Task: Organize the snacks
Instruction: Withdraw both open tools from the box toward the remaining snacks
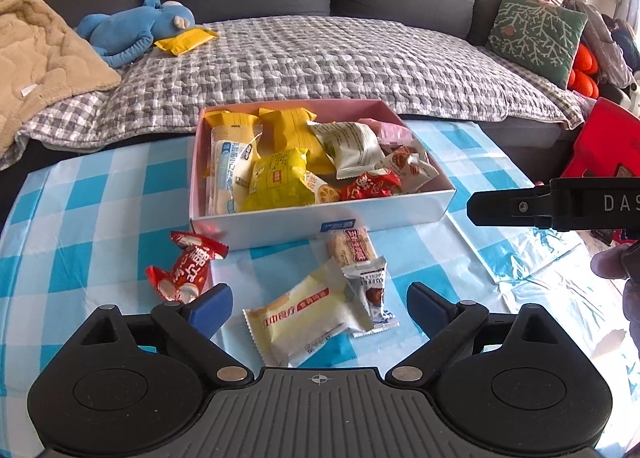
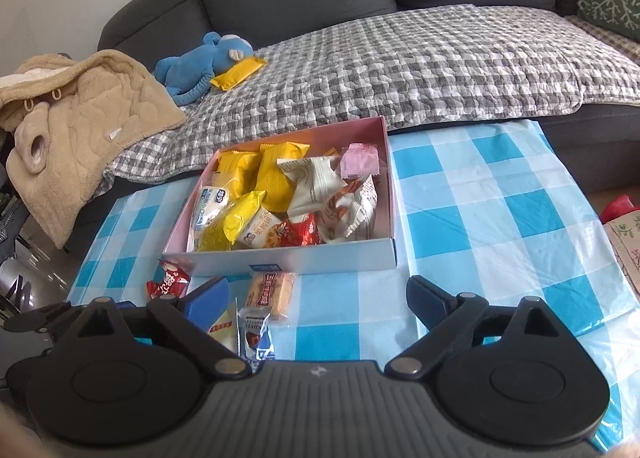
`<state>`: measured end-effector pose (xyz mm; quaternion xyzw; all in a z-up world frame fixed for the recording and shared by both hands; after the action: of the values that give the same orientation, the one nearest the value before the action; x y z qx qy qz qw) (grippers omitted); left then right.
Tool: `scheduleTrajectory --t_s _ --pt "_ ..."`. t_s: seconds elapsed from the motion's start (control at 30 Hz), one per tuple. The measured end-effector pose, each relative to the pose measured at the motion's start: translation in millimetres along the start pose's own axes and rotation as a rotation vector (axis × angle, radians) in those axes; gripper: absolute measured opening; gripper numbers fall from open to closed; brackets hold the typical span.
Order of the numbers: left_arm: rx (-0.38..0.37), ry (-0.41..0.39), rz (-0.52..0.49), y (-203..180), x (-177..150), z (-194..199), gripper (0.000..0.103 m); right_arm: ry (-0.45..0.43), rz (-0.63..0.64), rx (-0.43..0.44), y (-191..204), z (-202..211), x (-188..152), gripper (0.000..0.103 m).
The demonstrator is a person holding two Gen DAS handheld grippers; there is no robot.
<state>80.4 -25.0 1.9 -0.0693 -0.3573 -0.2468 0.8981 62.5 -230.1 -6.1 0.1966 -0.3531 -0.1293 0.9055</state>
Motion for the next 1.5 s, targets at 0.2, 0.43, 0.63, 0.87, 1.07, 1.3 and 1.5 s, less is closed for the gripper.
scheduleTrajectory --t_s 0.2,0.43,0.63,0.87,1.07,1.3,1.5 --pt "-0.008 -0.004 0.036 7 -20 5 0.096 -0.004 0.040 -0.017 0 2 -14 0.098" --pt "0.011 -0.008 0.038 14 -36 8 0.096 0.014 0.074 -0.016 -3 1 -32 0.099" --pt "0.040 0.000 -0.008 17 -48 6 0.097 0.014 0.128 -0.041 -6 -3 -42 0.099" --pt "0.070 0.010 -0.051 24 -64 -1 0.097 0.006 0.155 -0.048 -10 -9 -48 0.099" --pt "0.124 0.034 -0.060 36 -68 -14 0.097 0.018 0.175 -0.046 -8 -16 -53 0.100" --pt "0.114 0.003 -0.069 49 -62 -26 0.096 0.034 0.213 -0.038 6 -30 -55 0.100" --pt "0.019 -0.016 -0.222 29 -52 -37 0.095 0.045 0.172 -0.027 11 -44 -46 0.099"
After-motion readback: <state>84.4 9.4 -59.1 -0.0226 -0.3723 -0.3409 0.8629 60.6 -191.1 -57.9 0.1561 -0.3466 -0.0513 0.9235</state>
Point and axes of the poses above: each gripper's, at about its wrist camera, not at the fingertips, and z roughly against the way its jaws point, y to its left, x to its top, the point moved 2 cm from there along -z, roughly the way its jaws point, and after that the axes turned 12 degrees about -z, right-handed, at the moved point
